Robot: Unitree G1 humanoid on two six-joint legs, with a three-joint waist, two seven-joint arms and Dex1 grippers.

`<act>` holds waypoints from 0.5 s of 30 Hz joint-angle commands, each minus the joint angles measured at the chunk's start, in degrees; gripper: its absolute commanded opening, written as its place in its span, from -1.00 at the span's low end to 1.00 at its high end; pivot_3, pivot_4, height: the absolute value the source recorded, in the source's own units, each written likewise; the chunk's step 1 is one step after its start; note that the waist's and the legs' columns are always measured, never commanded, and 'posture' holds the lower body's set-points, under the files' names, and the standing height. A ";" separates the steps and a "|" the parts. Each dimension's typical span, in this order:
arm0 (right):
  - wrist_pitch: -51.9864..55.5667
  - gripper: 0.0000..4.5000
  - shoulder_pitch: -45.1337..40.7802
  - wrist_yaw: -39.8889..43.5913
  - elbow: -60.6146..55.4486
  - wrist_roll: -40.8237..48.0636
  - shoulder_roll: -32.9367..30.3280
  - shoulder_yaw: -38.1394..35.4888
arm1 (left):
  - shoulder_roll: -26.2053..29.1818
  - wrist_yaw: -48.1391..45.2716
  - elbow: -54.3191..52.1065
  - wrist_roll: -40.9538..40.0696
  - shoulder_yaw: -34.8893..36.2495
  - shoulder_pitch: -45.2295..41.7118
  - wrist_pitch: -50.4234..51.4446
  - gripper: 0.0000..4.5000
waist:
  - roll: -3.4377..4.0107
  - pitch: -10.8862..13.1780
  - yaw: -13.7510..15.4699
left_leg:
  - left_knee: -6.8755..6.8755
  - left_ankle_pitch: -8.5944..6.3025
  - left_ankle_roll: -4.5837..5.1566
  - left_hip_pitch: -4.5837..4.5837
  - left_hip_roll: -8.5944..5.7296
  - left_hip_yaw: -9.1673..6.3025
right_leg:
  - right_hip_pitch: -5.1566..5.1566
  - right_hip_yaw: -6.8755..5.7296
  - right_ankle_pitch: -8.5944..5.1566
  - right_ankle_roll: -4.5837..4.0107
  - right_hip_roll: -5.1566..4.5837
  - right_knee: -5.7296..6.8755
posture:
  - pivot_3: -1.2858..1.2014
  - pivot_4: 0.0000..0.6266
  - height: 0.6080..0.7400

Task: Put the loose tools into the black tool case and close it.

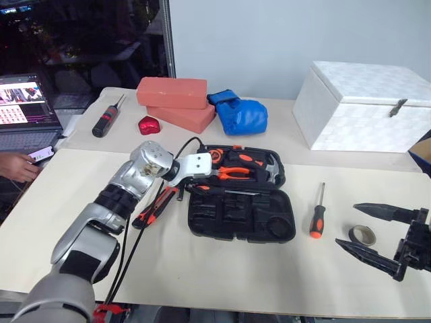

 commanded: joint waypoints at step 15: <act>0.02 1.00 -1.85 0.44 -0.77 0.26 0.25 -0.74 | -0.04 -3.24 -12.17 -10.50 13.94 1.76 17.80 0.04 | 0.07 0.01 -0.26 | 0.06 0.04 0.06 0.08 -0.06 -0.16 | 0.26 0.00 0.00 0.05 0.00 -0.01 | 0.03 -0.52 1.00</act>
